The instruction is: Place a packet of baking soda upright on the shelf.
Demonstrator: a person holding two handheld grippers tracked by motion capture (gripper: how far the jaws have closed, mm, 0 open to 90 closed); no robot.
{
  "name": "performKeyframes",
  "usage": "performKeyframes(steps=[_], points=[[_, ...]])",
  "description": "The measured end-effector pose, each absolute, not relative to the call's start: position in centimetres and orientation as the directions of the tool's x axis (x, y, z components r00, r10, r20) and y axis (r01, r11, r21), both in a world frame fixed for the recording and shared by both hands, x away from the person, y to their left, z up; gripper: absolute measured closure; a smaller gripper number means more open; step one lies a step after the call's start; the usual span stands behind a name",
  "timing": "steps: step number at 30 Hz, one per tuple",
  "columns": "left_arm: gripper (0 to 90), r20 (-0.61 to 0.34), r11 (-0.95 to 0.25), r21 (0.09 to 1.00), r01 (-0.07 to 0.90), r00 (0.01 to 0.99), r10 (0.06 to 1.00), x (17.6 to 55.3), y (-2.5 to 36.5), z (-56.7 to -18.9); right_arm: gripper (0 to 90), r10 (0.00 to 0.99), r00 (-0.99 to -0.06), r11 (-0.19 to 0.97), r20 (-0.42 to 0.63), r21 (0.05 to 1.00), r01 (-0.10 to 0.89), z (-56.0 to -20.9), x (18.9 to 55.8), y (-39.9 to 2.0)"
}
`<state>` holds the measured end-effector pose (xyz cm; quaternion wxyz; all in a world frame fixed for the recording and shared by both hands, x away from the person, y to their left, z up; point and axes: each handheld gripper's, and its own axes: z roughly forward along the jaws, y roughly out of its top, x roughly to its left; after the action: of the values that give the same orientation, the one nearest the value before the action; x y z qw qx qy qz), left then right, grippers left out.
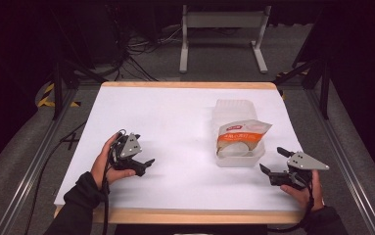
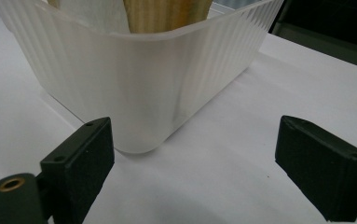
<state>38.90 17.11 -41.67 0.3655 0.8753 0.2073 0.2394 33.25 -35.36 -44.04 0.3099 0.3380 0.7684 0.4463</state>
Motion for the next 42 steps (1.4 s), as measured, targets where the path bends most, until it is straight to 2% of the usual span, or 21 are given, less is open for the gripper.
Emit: performKeyframes(steps=[11,17,29,42], points=[[6.2,0.239,-0.580,0.779,0.238,0.743,0.625,37.0,21.9,-42.3,13.5,0.793,-0.577,0.400,-0.196,0.881,0.252,-43.6,32.9,-35.0],[6.4,0.250,-0.579,0.776,0.249,0.722,0.645,36.2,23.2,-42.8,13.5,0.790,-0.575,0.414,-0.215,0.878,0.240,-43.4,32.6,-35.0],[6.7,0.209,-0.481,0.832,0.275,0.648,0.732,34.5,26.7,-44.0,12.7,0.813,-0.534,0.401,-0.230,0.887,0.230,-43.0,32.0,-35.8],[6.6,0.079,-0.301,0.904,0.304,0.573,0.816,33.3,30.5,-44.4,12.5,0.861,-0.462,0.346,-0.213,0.911,0.224,-42.8,31.2,-37.4]])
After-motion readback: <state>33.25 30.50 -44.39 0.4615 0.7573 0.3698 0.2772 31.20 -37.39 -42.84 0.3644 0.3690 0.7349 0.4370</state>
